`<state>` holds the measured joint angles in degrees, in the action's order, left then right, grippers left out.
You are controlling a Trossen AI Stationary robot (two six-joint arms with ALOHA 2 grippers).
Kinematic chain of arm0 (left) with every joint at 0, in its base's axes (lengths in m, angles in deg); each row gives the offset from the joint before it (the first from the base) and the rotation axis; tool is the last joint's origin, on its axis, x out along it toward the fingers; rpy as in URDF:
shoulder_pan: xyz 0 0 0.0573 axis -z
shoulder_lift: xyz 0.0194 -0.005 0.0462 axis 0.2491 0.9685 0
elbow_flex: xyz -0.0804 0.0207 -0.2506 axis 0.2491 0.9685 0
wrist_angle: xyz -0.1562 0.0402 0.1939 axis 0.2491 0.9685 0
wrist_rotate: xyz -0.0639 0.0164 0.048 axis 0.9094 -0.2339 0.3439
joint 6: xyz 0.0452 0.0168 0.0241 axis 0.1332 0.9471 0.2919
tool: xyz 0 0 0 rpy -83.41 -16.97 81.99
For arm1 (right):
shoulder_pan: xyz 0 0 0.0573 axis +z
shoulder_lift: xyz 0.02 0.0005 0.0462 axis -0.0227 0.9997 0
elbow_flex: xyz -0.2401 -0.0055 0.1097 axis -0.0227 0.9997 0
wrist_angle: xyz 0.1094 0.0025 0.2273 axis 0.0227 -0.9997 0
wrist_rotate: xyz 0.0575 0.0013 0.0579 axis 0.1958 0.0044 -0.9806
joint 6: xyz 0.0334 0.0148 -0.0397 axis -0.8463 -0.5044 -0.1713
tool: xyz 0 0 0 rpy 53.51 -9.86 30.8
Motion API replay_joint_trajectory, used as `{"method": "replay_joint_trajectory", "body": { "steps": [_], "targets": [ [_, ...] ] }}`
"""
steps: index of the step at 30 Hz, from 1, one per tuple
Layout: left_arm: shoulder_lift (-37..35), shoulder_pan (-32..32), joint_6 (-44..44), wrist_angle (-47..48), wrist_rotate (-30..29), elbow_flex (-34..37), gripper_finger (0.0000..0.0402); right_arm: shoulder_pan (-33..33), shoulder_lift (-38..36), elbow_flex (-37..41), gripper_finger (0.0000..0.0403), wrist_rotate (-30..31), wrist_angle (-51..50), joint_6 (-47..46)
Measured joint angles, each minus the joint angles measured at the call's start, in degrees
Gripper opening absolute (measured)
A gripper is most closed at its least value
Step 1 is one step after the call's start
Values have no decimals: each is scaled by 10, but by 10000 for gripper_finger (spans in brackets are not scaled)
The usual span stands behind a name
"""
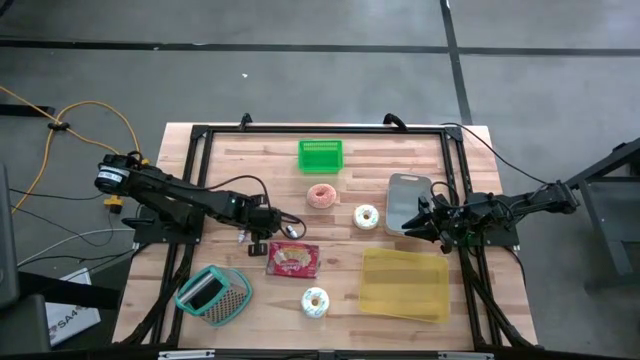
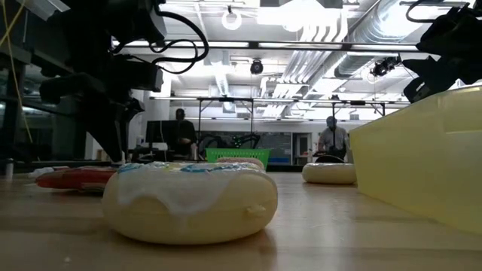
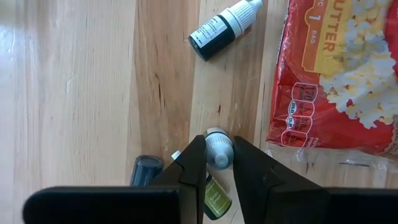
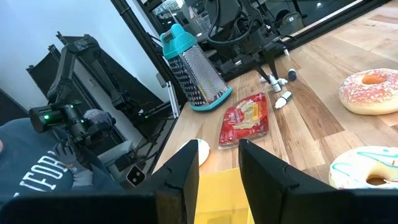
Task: Pick & Place Food Item
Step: Put the blue food coloring bottle into the green bin
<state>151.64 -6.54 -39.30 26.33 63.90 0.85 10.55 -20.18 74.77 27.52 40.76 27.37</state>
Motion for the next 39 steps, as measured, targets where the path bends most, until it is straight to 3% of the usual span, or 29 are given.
{"method": "replay_joint_trajectory", "body": {
  "steps": [10, 27, 39],
  "targets": [
    [-6, -19, 0, 4, 7, -7, 51, 0, 0, 0, 100, 0, 0, 0],
    [-15, -199, 133, 25, 37, -138, 51, 0, 0, 0, 100, 0, 0, 0],
    [-14, -319, 149, -2, 50, -184, 51, 0, 0, 0, 100, 0, 0, 0]
  ]
}}
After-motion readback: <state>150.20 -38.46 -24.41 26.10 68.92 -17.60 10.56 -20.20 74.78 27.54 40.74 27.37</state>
